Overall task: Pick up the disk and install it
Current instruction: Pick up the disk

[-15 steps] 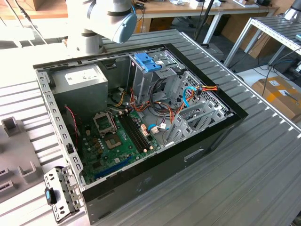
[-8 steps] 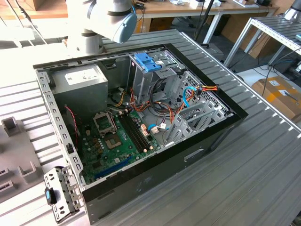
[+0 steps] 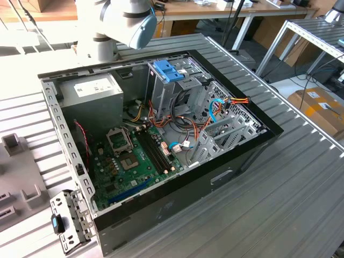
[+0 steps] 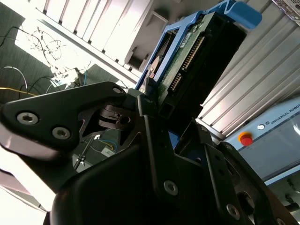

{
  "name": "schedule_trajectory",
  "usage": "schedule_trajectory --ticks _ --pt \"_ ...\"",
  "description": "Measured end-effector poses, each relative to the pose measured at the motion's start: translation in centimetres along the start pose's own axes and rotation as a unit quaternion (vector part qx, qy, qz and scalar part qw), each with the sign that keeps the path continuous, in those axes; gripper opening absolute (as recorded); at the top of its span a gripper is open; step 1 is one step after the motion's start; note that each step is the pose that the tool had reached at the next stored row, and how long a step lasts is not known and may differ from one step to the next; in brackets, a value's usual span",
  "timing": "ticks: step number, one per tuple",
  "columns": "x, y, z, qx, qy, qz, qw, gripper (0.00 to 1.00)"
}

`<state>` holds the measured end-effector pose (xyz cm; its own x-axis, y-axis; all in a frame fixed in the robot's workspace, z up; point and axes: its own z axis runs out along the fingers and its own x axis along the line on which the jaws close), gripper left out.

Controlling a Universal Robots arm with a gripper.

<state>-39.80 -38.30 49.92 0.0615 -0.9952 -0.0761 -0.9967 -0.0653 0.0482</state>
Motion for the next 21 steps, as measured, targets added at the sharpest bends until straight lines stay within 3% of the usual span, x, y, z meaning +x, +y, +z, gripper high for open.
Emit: schedule_trajectory --ticks 21 --pt "0.29 -1.61 0.01 0.0000 0.0000 0.000 1.00000 0.37"
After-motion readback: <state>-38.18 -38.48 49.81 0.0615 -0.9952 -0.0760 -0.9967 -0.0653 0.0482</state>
